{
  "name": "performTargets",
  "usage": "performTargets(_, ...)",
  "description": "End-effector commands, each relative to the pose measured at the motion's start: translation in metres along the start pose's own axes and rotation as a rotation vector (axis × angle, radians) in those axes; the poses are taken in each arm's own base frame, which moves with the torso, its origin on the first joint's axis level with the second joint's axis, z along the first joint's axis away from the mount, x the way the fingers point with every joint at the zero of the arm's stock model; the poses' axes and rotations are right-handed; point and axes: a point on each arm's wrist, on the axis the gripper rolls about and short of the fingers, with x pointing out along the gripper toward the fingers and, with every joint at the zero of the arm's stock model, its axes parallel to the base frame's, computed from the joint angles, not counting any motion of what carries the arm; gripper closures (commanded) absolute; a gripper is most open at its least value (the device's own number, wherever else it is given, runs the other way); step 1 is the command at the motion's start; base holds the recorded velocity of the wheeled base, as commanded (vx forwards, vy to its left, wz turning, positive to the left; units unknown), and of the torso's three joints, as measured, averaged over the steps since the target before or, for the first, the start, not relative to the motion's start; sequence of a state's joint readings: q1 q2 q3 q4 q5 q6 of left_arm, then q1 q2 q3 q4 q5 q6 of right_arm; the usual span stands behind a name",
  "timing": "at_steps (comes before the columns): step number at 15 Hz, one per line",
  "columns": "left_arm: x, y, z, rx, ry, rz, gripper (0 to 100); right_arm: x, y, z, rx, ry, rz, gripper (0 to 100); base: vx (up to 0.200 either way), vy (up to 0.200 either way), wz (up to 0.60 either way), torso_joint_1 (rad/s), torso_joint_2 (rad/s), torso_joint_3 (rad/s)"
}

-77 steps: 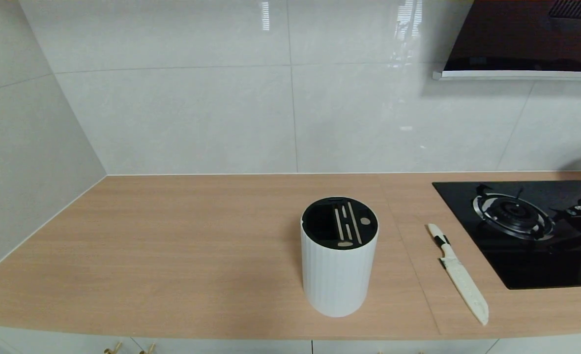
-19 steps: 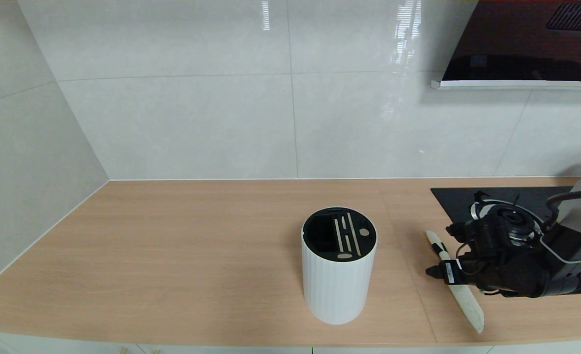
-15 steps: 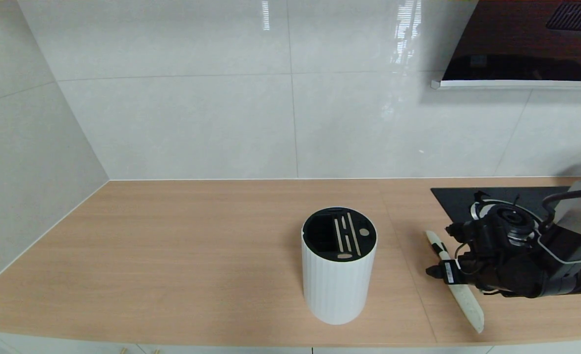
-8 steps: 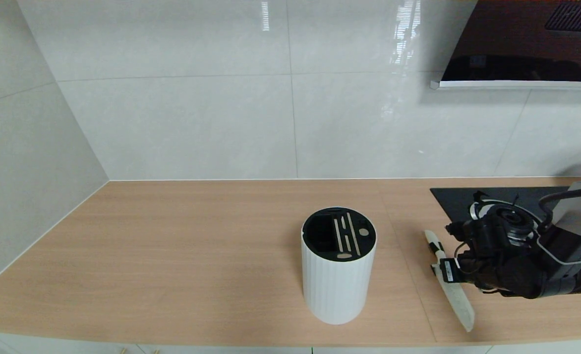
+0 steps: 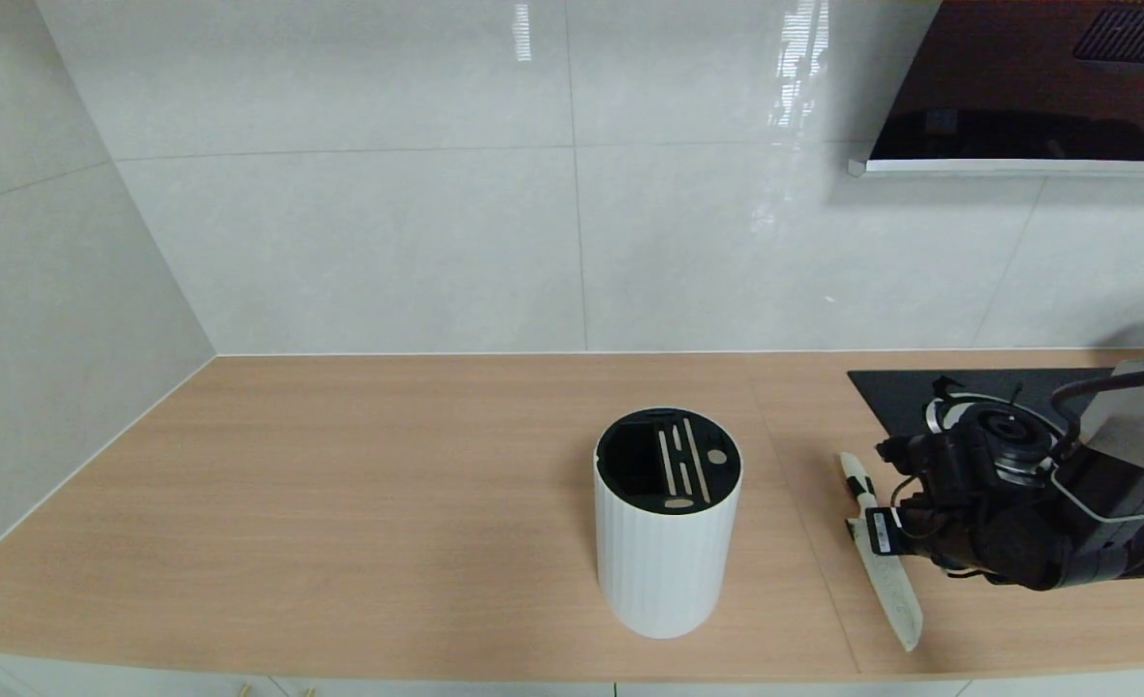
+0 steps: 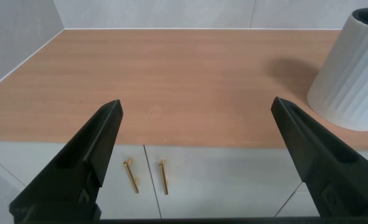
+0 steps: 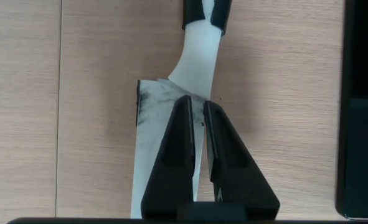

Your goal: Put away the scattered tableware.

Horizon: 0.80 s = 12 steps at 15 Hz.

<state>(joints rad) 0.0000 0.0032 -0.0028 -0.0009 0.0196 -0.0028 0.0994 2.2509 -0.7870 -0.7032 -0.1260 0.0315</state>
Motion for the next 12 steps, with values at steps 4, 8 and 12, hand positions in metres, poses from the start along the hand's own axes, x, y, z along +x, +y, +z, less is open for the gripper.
performTargets(4,0.000,0.000,0.000,0.000,0.000,0.000,0,-0.019,-0.003,0.017,0.013,-0.075,-0.009,0,0.000,0.000,0.00,0.000,0.00,0.000)
performTargets(8,0.000,0.000,0.000,0.000,-0.001,0.000,0,-0.019,0.010,0.012,-0.011,-0.060,-0.021,0,0.000,0.000,0.00,0.000,0.00,0.000)
performTargets(12,0.000,0.000,0.000,0.000,-0.001,0.002,0,-0.006,0.022,0.000,-0.007,-0.022,-0.055,0,0.000,0.000,0.00,0.000,0.00,0.000)
